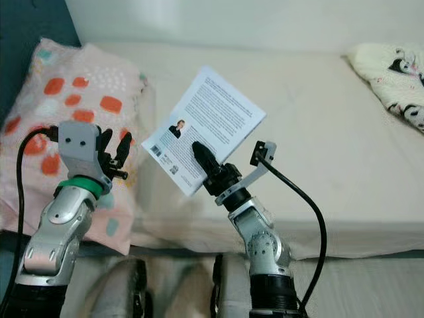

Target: Clean up the room

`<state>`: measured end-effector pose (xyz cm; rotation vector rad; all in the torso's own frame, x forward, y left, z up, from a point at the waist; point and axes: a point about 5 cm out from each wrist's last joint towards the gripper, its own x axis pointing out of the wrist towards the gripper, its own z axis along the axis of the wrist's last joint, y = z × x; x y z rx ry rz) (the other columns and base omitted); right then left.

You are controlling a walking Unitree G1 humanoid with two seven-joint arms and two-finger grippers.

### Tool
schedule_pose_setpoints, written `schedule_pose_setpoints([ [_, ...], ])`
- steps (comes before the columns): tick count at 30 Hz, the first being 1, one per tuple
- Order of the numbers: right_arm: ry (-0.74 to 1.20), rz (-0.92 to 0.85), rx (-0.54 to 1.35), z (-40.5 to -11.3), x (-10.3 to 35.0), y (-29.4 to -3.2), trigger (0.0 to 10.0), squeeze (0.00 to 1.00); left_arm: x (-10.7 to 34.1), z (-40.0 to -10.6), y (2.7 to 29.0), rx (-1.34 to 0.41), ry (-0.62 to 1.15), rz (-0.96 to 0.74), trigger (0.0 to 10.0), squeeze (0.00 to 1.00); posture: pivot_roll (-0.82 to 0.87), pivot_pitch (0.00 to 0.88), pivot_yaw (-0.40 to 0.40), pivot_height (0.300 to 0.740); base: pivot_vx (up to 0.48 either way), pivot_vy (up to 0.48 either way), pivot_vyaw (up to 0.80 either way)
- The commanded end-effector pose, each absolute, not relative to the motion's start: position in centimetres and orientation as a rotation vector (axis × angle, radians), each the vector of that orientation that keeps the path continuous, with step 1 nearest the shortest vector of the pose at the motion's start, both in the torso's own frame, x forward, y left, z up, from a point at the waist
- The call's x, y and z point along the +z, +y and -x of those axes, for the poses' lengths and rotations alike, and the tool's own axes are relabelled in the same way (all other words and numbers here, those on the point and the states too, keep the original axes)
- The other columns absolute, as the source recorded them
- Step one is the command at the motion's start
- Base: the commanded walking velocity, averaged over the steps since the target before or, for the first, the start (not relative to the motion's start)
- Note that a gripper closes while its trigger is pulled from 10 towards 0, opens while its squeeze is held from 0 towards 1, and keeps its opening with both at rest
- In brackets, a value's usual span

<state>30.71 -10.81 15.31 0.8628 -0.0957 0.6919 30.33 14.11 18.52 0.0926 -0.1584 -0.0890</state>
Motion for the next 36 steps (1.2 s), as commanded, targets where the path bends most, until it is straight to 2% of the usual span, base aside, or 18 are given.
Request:
schedule_pose_setpoints([
  [1, -0.117, -0.862, 0.710, -30.6, 15.7, -10.8, 10.0, 0.00, 18.3, -30.2, 13.9, -0.097, -0.150, -0.093, 10.0, 0.00, -0.02, 0.082, 0.025, 0.555, 0.000, 0.000, 0.00],
  [13, -0.100, -0.892, 0.748, -31.3, 15.6, -10.0, 10.0, 0.00, 18.4, -29.7, 14.1, -0.095, -0.148, -0.097, 10.0, 0.00, 0.01, 0.105, 0.026, 0.510, 0.000, 0.000, 0.00],
  [18, -0.017, -0.937, 0.765, -33.0, 14.2, -8.8, 10.0, 0.00, 19.0, -29.7, 14.1, -0.094, -0.161, -0.096, 10.0, 0.00, 0.02, 0.126, 0.025, 0.490, 0.000, 0.000, 0.00],
  [25, 0.026, -0.928, 0.767, -34.0, 13.8, -8.1, 10.0, 0.00, 19.7, -29.8, 14.2, -0.088, -0.178, -0.093, 10.0, 0.00, 0.03, 0.134, 0.024, 0.490, 0.000, 0.000, 0.00],
  [27, 0.071, -0.992, 0.800, -34.5, 13.5, -7.5, 10.0, 0.00, 20.0, -29.6, 14.3, -0.086, -0.183, -0.092, 10.0, 0.00, 0.05, 0.143, 0.024, 0.490, 0.000, 0.000, 0.00],
  [33, 0.168, -0.928, 0.870, -35.2, 12.9, -7.9, 10.0, 0.00, 20.3, -29.1, 14.6, -0.074, -0.183, -0.097, 10.0, 0.00, 0.07, 0.161, 0.022, 0.490, 0.000, 0.000, 0.00],
  [35, 0.274, -0.807, 0.915, -35.1, 12.1, -8.8, 10.0, 0.00, 20.3, -28.9, 14.8, -0.069, -0.181, -0.099, 10.0, 0.00, 0.07, 0.172, 0.022, 0.490, 0.000, 0.000, 0.00],
  [36, 0.274, -0.807, 0.915, -35.1, 12.1, -8.8, 10.0, 0.00, 20.3, -28.9, 14.8, -0.069, -0.181, -0.099, 10.0, 0.00, 0.07, 0.172, 0.022, 0.490, 0.000, 0.000, 0.00],
])
